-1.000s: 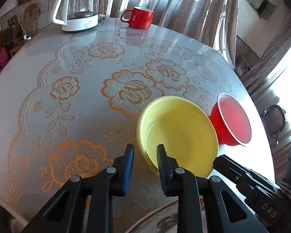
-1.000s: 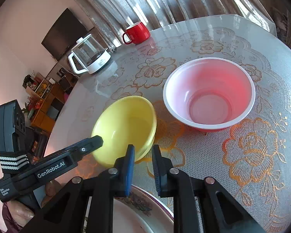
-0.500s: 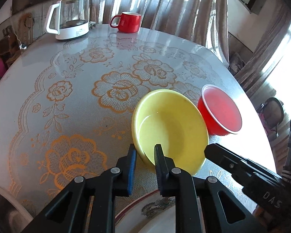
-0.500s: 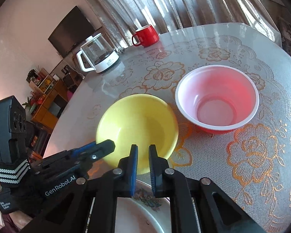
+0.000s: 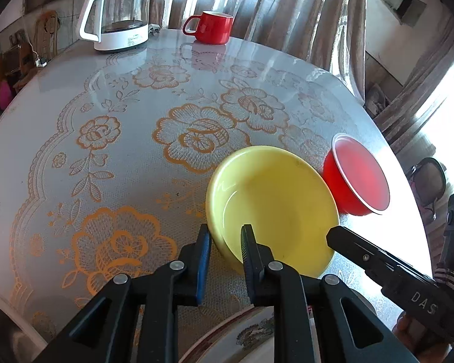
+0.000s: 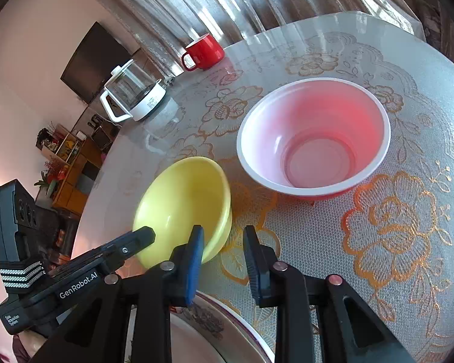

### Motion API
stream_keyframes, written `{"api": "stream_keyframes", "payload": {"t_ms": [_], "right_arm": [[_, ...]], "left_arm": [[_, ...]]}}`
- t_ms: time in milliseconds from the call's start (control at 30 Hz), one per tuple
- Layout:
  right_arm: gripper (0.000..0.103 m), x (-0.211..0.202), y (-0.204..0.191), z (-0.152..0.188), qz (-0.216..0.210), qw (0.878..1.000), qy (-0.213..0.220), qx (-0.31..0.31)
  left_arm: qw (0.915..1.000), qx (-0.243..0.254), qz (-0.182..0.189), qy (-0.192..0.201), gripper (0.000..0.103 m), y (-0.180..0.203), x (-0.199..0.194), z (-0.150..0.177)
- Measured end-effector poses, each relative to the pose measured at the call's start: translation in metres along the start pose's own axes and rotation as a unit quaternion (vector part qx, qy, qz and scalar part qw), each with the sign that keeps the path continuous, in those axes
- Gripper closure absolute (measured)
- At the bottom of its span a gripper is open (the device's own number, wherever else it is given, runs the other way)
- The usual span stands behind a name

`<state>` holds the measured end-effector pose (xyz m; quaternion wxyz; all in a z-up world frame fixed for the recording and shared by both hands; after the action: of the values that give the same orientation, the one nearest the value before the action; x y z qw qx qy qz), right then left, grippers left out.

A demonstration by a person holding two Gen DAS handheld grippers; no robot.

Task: Organize plates and bowls
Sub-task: 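Lift the yellow bowl with the left gripper and carry it over the steel bowl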

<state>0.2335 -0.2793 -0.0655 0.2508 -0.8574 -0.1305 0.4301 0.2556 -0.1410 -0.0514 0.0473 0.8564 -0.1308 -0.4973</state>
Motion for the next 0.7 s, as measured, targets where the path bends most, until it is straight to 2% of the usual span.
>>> {"api": "stream_keyframes", "payload": {"t_ms": [33,67,200,700], "right_arm": [[0.089,0.000,-0.003,0.000,-0.001,1.000,-0.001,-0.007],[0.090,0.000,-0.005,0.001,0.005,1.000,-0.001,-0.014],[0.090,-0.006,-0.005,0.000,0.008,1.000,0.009,-0.020],[0.090,-0.037,-0.041,0.014,-0.044,0.997,0.036,-0.046]], "left_arm": [[1.0000,0.002,0.000,0.002,0.084,0.001,-0.001,0.001],[1.0000,0.003,0.003,0.005,0.084,0.001,-0.003,0.002],[0.9995,0.005,0.021,0.022,0.084,0.004,-0.015,0.004],[0.9951,0.012,-0.001,0.098,0.083,-0.002,-0.090,0.026]]}}
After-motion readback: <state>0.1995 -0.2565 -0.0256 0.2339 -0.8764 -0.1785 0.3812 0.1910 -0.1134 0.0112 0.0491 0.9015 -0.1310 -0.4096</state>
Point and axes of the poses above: each gripper's, at about its wrist camera, not at the fingertips, and x roughly the way its jaws point, y to its right, z to its underside, the point moved 5 cm from there along x, roughly the way its jaws point, and after that the axes turned 3 degrees about -z, right-handed, at the moved point
